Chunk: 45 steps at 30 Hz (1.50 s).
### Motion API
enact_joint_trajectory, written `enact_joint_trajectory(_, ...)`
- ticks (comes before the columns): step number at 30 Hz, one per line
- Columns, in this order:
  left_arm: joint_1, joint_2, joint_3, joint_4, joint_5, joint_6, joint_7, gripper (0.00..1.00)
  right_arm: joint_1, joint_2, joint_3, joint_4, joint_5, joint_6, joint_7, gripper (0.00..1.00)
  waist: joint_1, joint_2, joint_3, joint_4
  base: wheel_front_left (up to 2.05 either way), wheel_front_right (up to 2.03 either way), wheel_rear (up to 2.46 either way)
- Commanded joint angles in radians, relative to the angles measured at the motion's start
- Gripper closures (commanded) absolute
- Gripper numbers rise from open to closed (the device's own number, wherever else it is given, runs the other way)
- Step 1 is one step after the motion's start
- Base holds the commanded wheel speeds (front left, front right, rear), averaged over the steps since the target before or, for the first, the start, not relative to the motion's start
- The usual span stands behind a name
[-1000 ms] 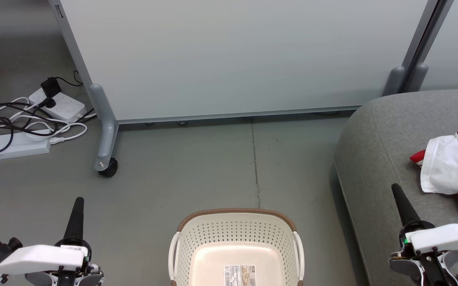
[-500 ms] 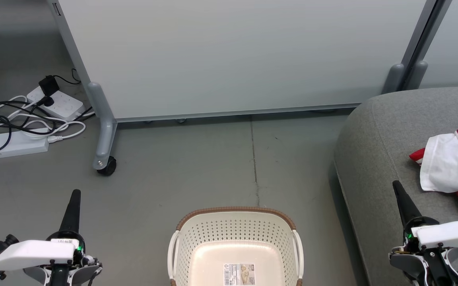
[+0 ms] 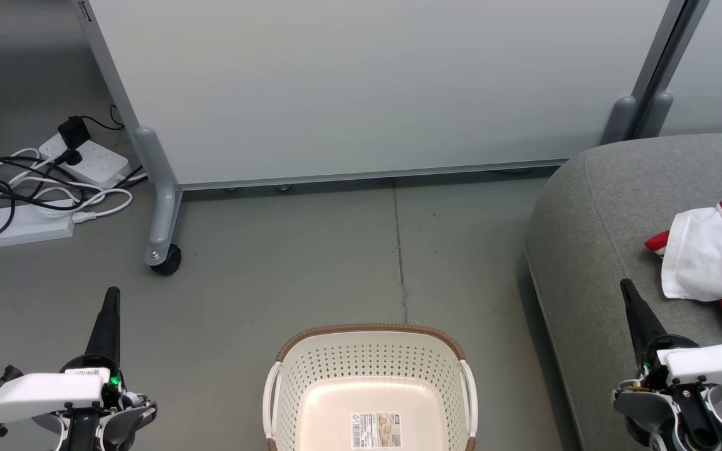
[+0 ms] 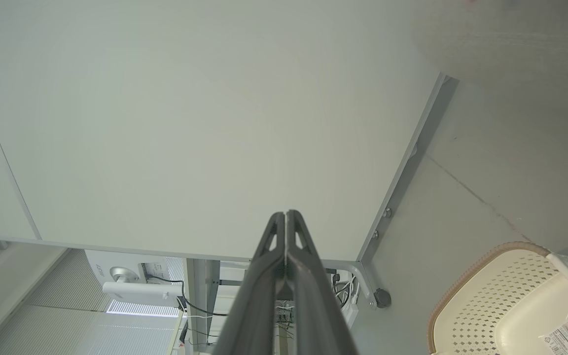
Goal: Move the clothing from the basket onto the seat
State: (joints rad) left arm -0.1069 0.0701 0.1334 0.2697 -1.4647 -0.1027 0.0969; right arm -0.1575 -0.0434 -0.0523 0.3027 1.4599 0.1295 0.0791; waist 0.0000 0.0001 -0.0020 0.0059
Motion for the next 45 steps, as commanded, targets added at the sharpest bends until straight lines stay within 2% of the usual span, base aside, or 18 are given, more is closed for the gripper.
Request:
enact_joint_trajectory(1, -0.019, -0.001, 0.01, 0.0, -0.018, -0.006, 0.007, 1.0, -0.019, -0.01, -0.002, 0.001, 0.024, 0.002, 0.006, 1.0, 0.0, -0.0001, 0.001, 0.0, 0.0, 0.0, 0.0)
enact_joint_trajectory(22, -0.045, -0.02, 0.049, 0.013, -0.138, -0.033, 0.044, 1.0, -0.042, -0.011, -0.007, 0.028, 0.159, 0.002, 0.012, 1.0, 0.0, -0.0001, 0.011, -0.005, 0.0, 0.0, 0.0)
enact_joint_trajectory(45, -0.046, -0.02, 0.05, 0.013, -0.135, -0.032, 0.044, 1.0, -0.038, -0.011, -0.007, 0.028, 0.156, 0.002, 0.012, 1.0, 0.0, -0.0001, 0.011, -0.006, 0.0, 0.0, 0.0)
